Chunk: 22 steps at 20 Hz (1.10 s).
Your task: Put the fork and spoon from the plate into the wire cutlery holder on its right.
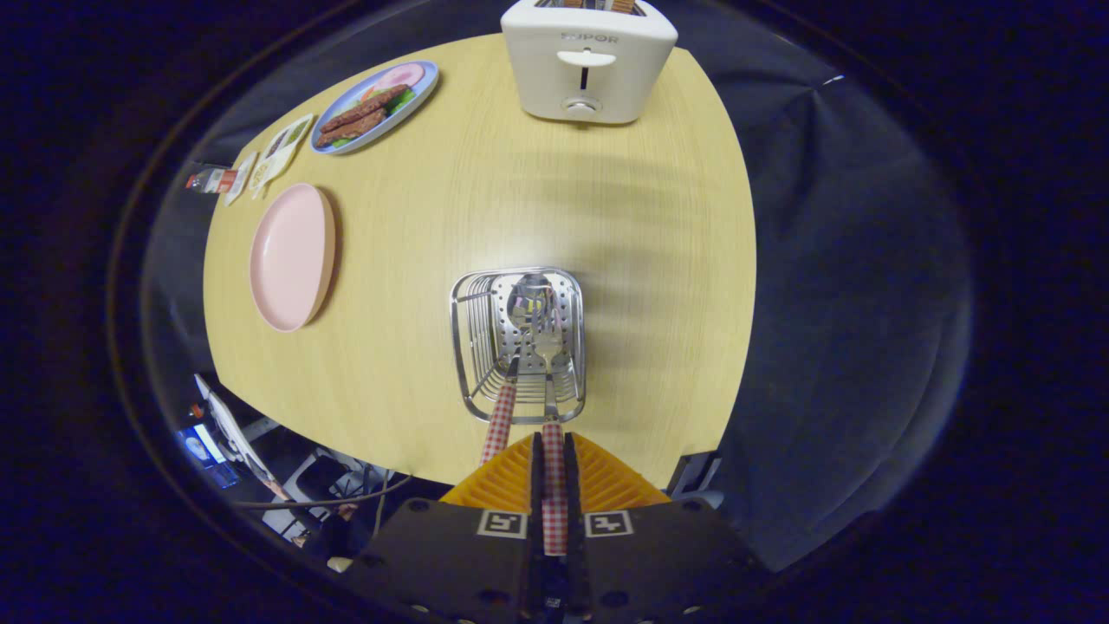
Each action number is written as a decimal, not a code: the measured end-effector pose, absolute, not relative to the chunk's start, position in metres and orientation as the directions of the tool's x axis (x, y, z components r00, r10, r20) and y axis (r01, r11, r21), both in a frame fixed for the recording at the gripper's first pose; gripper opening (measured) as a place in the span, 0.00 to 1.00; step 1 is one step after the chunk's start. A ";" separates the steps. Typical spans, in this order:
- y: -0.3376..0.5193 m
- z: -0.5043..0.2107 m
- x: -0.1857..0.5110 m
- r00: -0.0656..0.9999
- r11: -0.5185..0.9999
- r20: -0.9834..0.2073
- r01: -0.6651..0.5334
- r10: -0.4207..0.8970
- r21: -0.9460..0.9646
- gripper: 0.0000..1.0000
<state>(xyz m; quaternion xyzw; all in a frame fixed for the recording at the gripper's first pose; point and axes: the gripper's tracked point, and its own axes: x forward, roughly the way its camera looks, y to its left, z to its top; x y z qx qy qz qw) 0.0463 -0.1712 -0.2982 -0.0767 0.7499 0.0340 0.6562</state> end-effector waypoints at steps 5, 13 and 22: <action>-0.171 -0.294 0.053 -0.081 0.987 -0.993 -0.142 -0.088 -0.076 0.11; -0.143 -0.267 0.065 0.135 0.992 -0.989 -0.100 -0.058 -0.072 0.41; -0.070 -0.216 0.072 0.491 0.998 -0.870 -0.032 -0.028 -0.051 0.97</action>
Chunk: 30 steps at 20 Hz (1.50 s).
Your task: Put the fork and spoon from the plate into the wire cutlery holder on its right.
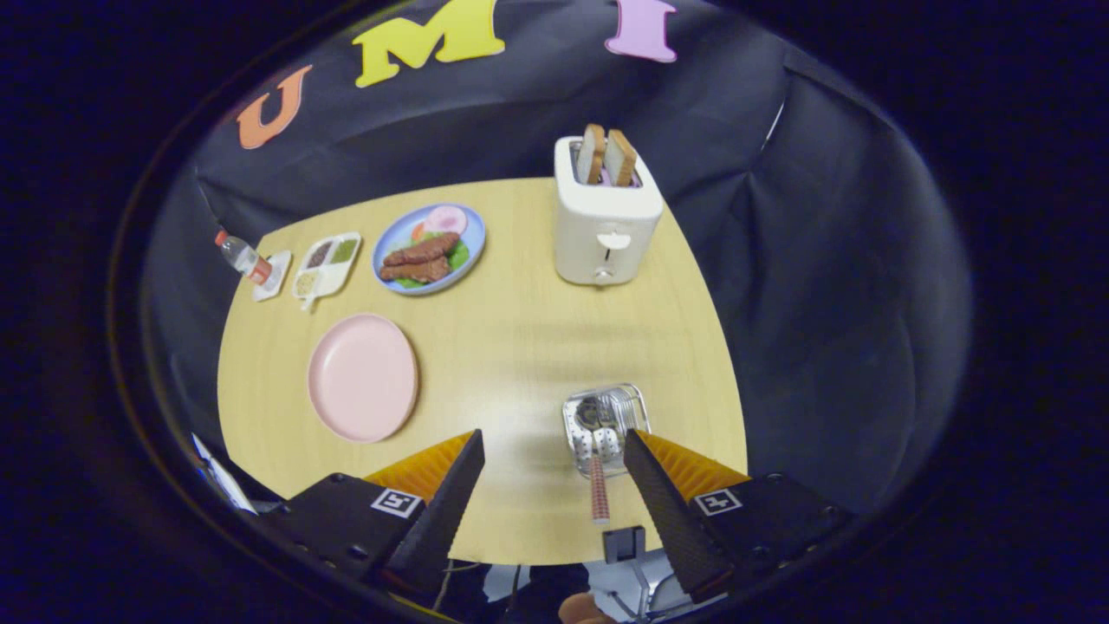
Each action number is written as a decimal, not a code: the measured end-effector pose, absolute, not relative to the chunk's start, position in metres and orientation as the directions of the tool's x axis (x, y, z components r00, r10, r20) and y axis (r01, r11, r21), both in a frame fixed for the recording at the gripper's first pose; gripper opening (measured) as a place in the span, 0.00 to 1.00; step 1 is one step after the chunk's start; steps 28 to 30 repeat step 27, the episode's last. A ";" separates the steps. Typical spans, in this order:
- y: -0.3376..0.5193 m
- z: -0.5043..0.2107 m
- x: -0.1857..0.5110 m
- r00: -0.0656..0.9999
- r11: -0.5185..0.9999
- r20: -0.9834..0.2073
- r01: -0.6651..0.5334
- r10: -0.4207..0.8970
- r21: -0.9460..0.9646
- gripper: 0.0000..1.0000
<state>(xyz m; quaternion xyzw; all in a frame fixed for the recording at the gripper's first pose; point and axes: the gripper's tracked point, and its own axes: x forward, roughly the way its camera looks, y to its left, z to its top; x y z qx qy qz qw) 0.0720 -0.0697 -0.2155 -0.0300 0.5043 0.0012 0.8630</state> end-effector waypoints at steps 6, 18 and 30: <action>-0.003 -0.152 0.060 0.712 0.996 -0.702 -0.053 -0.016 -0.076 0.98; 0.089 -0.025 0.009 0.965 0.999 -0.260 -0.042 0.048 0.029 0.96; 0.104 0.023 -0.025 0.997 0.997 -0.018 -0.071 0.071 -0.008 0.96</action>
